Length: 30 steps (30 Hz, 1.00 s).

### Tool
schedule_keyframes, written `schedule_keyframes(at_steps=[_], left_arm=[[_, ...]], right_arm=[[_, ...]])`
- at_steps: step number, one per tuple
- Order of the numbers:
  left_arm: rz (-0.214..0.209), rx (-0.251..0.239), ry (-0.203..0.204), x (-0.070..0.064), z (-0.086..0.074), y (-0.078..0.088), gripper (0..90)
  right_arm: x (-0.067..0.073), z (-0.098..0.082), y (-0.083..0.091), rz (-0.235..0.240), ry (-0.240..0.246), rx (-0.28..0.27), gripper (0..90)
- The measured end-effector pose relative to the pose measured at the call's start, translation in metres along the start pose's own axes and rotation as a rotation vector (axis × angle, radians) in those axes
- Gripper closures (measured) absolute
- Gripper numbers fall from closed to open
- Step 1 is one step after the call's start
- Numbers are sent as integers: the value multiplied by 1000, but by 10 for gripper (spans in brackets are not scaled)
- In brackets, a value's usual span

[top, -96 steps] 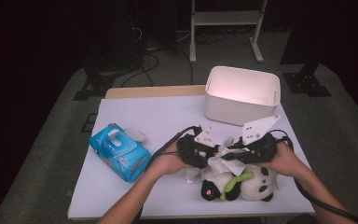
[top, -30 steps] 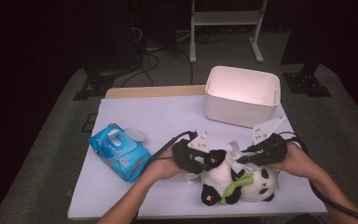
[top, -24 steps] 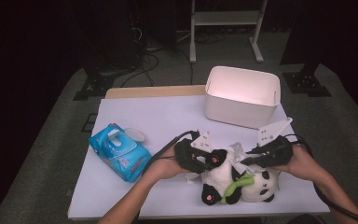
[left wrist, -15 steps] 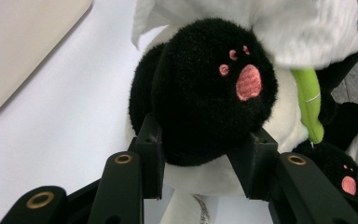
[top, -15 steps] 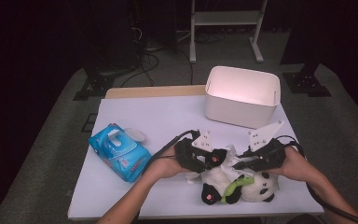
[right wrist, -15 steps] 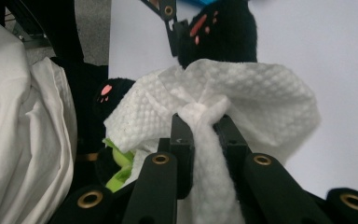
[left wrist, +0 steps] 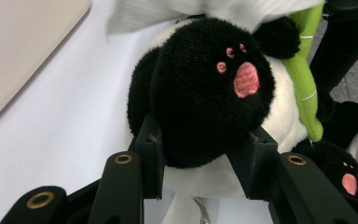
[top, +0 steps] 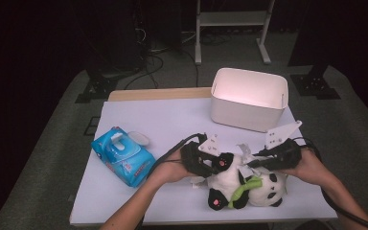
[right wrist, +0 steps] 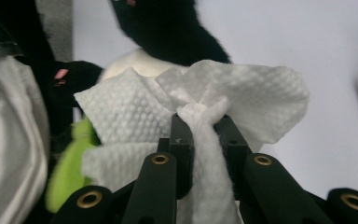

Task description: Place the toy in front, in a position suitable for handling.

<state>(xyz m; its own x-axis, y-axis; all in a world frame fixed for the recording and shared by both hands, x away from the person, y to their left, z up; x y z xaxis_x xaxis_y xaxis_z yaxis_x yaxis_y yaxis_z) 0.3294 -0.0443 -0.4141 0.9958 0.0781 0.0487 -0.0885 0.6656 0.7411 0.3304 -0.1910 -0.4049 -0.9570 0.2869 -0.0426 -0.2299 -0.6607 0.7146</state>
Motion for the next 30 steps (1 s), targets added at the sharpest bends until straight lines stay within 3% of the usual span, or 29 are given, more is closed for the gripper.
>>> schedule_keyframes(at_steps=[3, 6, 9, 17, 21, 24, 26, 30], left_arm=[[-4, -15, 14, 0, -2, 1, 582], [-14, -18, 22, 0, -2, 1, 555], [-39, -28, 40, -4, 3, 3, 466], [-35, -5, 10, -6, 9, 3, 402], [-33, 11, 4, -6, 18, -8, 327], [-30, 20, -7, -5, 22, -12, 324], [-33, 23, -17, -6, 23, -13, 406], [-35, 16, -28, -8, 23, -11, 481]], right_arm=[[-8, -3, -5, -10, -31, 10, 793], [-6, -5, -9, -2, -34, 11, 796], [0, -7, -9, -6, -23, 19, 798], [6, -5, -12, -13, 0, 22, 801], [10, -1, -15, -9, 5, 21, 802], [10, -1, -15, -8, 13, 19, 801], [11, -2, -14, -17, 15, 25, 801], [7, -3, -9, -5, 11, 14, 797]])
Point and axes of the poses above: each handheld gripper's, and its own axes: y roughly backward along the jaws, z roughly out of its top, x roughly to its left, the point moved 9 cm from there along -y, roughly forward along the jaws, and after that the axes turned 3 degrees about -z, right-handed, at the moved point
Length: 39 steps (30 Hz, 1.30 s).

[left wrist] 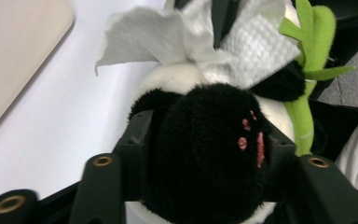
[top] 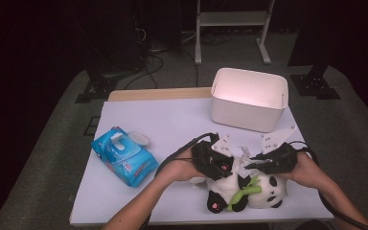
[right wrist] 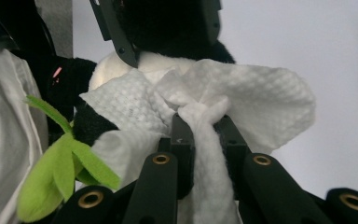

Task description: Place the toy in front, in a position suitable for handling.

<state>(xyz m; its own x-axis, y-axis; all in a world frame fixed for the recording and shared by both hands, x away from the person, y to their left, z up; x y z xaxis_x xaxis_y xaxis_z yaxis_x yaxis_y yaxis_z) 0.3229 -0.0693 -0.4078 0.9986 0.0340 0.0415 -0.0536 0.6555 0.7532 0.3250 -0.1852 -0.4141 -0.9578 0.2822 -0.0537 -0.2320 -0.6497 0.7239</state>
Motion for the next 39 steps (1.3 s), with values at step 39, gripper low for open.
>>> schedule_keyframes(at_steps=[39], left_arm=[[-73, 6, -25, -14, 37, 23, 364]], right_arm=[[28, -6, 5, -2, 25, -23, 803]])
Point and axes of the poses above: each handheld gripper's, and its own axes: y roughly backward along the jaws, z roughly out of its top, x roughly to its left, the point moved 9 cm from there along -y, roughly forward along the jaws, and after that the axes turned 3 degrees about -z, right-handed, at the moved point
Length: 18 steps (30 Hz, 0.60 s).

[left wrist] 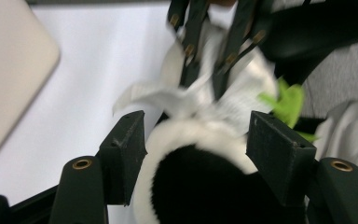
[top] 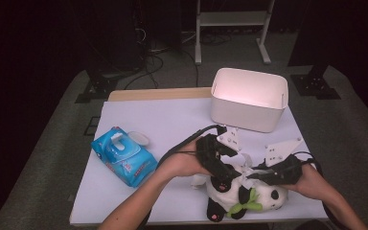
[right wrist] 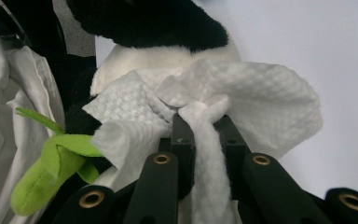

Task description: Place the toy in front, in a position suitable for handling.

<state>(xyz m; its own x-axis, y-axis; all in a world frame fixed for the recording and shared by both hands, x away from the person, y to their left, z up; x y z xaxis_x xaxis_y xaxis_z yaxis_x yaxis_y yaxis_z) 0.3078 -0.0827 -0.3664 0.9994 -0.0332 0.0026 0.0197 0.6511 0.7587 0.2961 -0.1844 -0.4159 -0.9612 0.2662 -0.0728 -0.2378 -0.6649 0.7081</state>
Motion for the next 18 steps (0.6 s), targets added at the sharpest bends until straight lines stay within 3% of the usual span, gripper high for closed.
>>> schedule_keyframes(at_steps=[3, 6, 10, 13, 14, 18], left_arm=[[-26, 63, 24, 5, -12, -14, 364], [-89, 58, 78, 5, -19, -25, 347], [-138, 68, 86, 0, -22, -29, 335], [-151, 78, 87, -4, -21, -33, 301], [-163, 77, 83, -6, -20, -38, 281], [-174, 80, 89, -5, -20, -41, 278]], right_arm=[[4, 0, 2, -2, 8, -1, 803], [6, 1, 3, -11, 17, -1, 802], [6, 3, 9, -9, 32, -11, 802], [3, 5, 13, -18, 32, -29, 801], [0, 3, 17, -27, 10, -30, 801], [0, -1, 14, -19, 5, -19, 800]])
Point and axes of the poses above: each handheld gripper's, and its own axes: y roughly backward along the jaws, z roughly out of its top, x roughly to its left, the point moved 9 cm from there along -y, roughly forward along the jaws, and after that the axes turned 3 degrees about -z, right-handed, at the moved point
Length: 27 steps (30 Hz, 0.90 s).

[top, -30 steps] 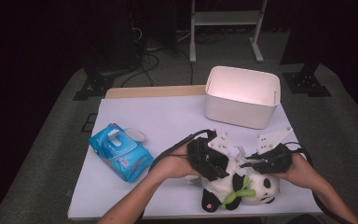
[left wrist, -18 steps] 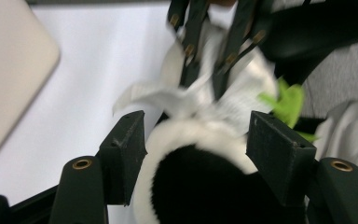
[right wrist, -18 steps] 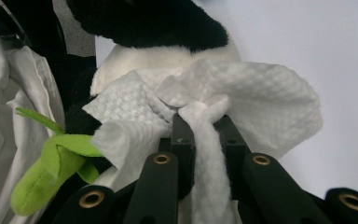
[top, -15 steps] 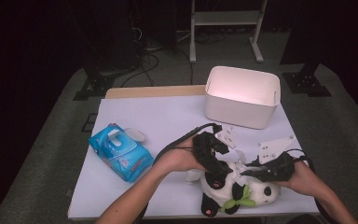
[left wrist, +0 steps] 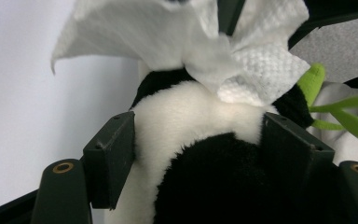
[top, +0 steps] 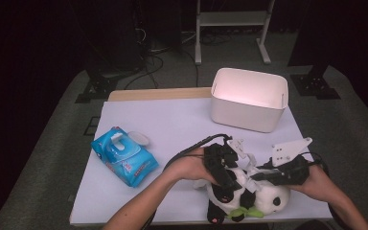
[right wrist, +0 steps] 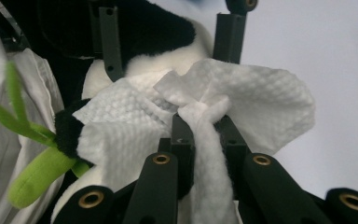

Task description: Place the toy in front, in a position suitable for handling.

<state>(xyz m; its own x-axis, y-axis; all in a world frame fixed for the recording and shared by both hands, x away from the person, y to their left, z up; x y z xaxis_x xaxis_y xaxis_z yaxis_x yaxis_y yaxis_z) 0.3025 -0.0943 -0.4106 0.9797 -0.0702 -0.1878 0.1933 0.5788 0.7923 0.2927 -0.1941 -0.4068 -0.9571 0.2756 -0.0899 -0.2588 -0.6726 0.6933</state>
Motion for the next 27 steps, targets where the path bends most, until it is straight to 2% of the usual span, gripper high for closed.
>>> schedule_keyframes(at_steps=[1, 2, 3, 4, 5, 8, 10, 12, 14, 15, 16, 17, 18, 20, 23, 24, 26, 27], left_arm=[[-13, -2, 13, 0, 0, -2, 280], [-23, -1, 15, 0, -1, -4, 335], [-41, 8, 12, 1, -4, -6, 379], [-41, 8, 12, 1, -4, -6, 466], [-45, 22, -5, 1, -6, -6, 466], [-21, 16, -33, 4, -6, -2, 562], [20, 7, -68, 7, -2, 6, 600], [31, 8, -80, 8, 0, 9, 603], [81, 16, -108, 12, 3, 14, 609], [111, 24, -122, 15, 5, 18, 608], [144, 34, -135, 19, 6, 21, 607], [200, 58, -162, 26, 7, 27, 606], [200, 58, -162, 26, 7, 27, 603], [232, 62, -156, 34, 6, 32, 600], [225, 67, -133, 39, -1, 31, 570], [217, 53, -121, 39, -4, 30, 553], [196, 12, -98, 38, -8, 31, 515], [196, 12, -98, 38, -8, 31, 494]], right_arm=[[1, 0, -1, 4, -4, 4, 799], [2, 0, -5, 15, -2, 9, 797], [2, 0, -6, 18, -7, 12, 797], [2, 0, -6, 18, -7, 12, 797], [2, 1, -8, 24, -5, 13, 796], [-1, 3, -12, 22, 5, 11, 796], [-6, 6, -10, 10, 3, 3, 795], [-8, 7, -9, 9, -1, 0, 793], [-13, 10, -7, 4, -5, -8, 792], [-16, 12, -6, 0, -6, -11, 792], [-25, 16, -6, -14, -13, -21, 792], [-28, 18, -6, -20, -17, -28, 791], [-28, 18, -6, -20, -17, -28, 791], [-38, 24, -9, -33, -19, -36, 790], [-46, 27, -18, -16, -27, -22, 790], [-45, 26, -26, 3, -26, 1, 790], [-44, 25, -29, 13, -27, 5, 790], [-44, 25, -29, 13, -27, 5, 790]])
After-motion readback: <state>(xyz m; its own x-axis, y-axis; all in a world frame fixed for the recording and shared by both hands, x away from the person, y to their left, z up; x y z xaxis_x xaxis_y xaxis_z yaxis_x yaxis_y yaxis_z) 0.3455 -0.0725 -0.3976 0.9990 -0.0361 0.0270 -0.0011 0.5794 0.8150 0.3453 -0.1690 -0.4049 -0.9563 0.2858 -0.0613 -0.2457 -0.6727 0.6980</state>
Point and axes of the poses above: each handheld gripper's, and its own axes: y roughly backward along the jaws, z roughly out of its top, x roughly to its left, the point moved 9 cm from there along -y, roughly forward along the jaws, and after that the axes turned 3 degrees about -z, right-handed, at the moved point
